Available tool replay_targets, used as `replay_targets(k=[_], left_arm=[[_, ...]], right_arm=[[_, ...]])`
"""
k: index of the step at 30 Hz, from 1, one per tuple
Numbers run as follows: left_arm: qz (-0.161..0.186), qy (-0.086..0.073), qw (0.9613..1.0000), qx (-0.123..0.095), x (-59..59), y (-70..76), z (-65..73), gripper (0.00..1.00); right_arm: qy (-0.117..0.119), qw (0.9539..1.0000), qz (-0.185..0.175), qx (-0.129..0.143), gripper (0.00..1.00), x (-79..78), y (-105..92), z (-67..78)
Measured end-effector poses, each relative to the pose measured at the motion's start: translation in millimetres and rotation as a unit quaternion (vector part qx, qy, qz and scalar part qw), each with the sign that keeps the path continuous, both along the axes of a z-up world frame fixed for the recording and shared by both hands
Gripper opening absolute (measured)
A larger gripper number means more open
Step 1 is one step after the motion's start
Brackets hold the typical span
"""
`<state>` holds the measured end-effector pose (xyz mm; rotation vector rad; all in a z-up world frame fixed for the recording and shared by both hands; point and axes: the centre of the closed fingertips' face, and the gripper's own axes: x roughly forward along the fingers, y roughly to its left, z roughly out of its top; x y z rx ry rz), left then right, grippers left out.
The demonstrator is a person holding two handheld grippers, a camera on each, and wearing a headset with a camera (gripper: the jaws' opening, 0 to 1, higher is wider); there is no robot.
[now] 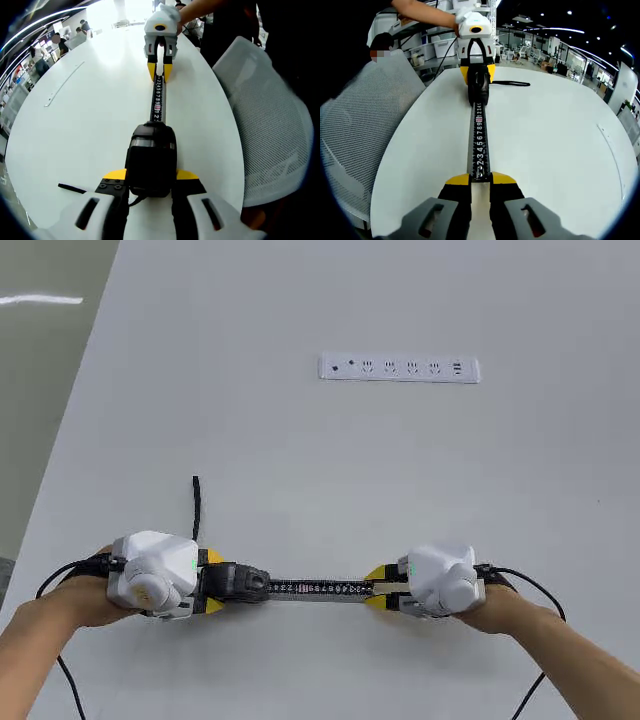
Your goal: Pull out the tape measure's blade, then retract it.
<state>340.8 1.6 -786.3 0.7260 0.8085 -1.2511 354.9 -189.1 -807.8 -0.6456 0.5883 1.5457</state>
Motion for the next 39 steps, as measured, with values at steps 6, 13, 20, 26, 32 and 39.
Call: replay_targets(k=[6, 13, 20, 26, 32, 39], left_arm=[[-0.001, 0.0, 1.0, 0.002, 0.4, 0.4, -0.4, 0.29], [-0.002, 0.0, 1.0, 0.002, 0.9, 1.5, -1.6, 0.29], [-0.003, 0.0, 1.0, 0.002, 0.6, 0.5, -0.5, 0.29], [-0.003, 0.0, 1.0, 0.002, -0.3, -0.9, 0.9, 0.29], [-0.002, 0.0, 1.0, 0.002, -0.8, -0.4, 0.4, 0.29], [-0.002, 0.0, 1.0, 0.002, -1.7, 0.3, -0.1, 0.29]], right_arm=[[0.001, 1.0, -0.003, -0.001, 0.11, 0.5, -4.2, 0.5], [0.001, 1.0, -0.003, -0.002, 0.11, 1.3, -8.2, 1.3], [0.0, 1.0, -0.003, -0.005, 0.11, 2.6, -13.0, 1.3], [0.001, 1.0, -0.005, -0.008, 0.1, 2.3, -18.3, 1.6], [0.001, 0.9999, -0.006, -0.01, 0.1, 1.7, -24.2, 1.8], [0.001, 0.9999, -0.007, -0.013, 0.1, 1.3, -31.1, 2.0]])
